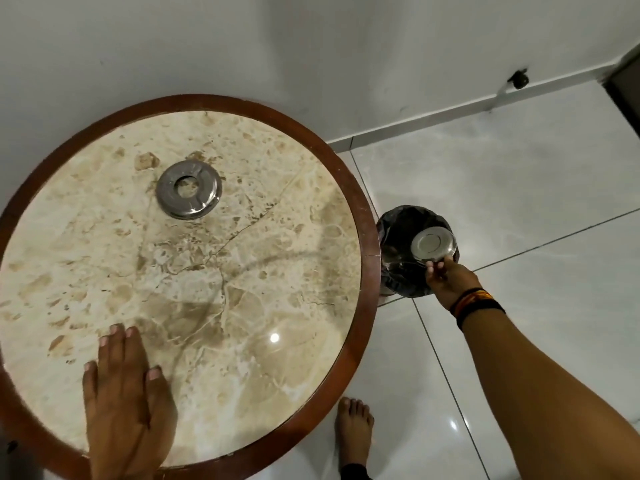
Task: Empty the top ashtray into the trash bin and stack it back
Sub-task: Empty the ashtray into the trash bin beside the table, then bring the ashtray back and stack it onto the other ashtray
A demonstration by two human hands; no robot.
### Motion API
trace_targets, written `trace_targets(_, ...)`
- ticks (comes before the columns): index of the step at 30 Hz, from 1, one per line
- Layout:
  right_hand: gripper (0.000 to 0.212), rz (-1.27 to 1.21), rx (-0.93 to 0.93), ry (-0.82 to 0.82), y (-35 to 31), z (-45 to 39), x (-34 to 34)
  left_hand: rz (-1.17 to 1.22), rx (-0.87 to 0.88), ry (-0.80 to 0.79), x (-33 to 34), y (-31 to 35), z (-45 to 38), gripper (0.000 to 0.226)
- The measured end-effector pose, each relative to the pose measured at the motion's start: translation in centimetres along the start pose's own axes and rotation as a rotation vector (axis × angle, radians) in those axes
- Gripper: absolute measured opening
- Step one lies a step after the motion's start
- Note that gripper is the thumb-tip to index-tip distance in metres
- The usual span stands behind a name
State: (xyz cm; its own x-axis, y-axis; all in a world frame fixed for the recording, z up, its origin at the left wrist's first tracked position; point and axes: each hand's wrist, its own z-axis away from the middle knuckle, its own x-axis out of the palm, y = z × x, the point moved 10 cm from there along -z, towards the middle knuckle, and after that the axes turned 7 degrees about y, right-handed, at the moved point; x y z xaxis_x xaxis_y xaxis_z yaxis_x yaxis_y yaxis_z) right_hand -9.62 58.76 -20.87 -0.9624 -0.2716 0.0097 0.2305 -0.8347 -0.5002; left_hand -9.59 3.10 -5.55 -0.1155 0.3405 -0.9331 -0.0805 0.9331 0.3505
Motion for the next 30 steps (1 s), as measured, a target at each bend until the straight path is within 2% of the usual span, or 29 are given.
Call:
trace_targets(2,0.021,-0.022,0.022,0.019,0.8,-0.2,-0.1,0.004,0.009,0.002,-0.1,0.1,0.0,0.072)
trace_targets(10,0.025,0.236,0.027,0.08,3.0,0.9,-1.3,0.037,-0.007,0.01,-0.5,0.4,0.0,0.071)
trace_targets(18,0.025,0.318,-0.02,0.091,2.3,1.7,-1.0,0.014,0.003,-0.02,0.1,-0.3,0.1,0.073)
trace_targets(21,0.017,0.442,-0.274,0.133,-1.3,4.0,0.9,-0.022,-0.006,-0.037,0.5,-0.9,0.1,0.072)
trace_targets(23,0.011,0.574,-0.574,0.079,-4.1,7.3,3.6,-0.029,-0.009,-0.026,0.4,-1.2,0.1,0.07)
trace_targets(26,0.019,0.748,-1.025,-0.008,-5.9,15.5,7.6,-0.004,-0.025,-0.013,0.3,-1.5,0.1,0.068)
trace_targets(28,0.015,0.897,-1.321,-0.122,-4.4,22.9,10.7,0.013,-0.016,-0.011,0.3,-1.3,0.1,0.067)
trace_targets(30,0.011,0.999,-1.525,-0.279,-0.6,29.2,13.5,0.028,0.001,0.008,0.1,-1.3,0.2,0.066)
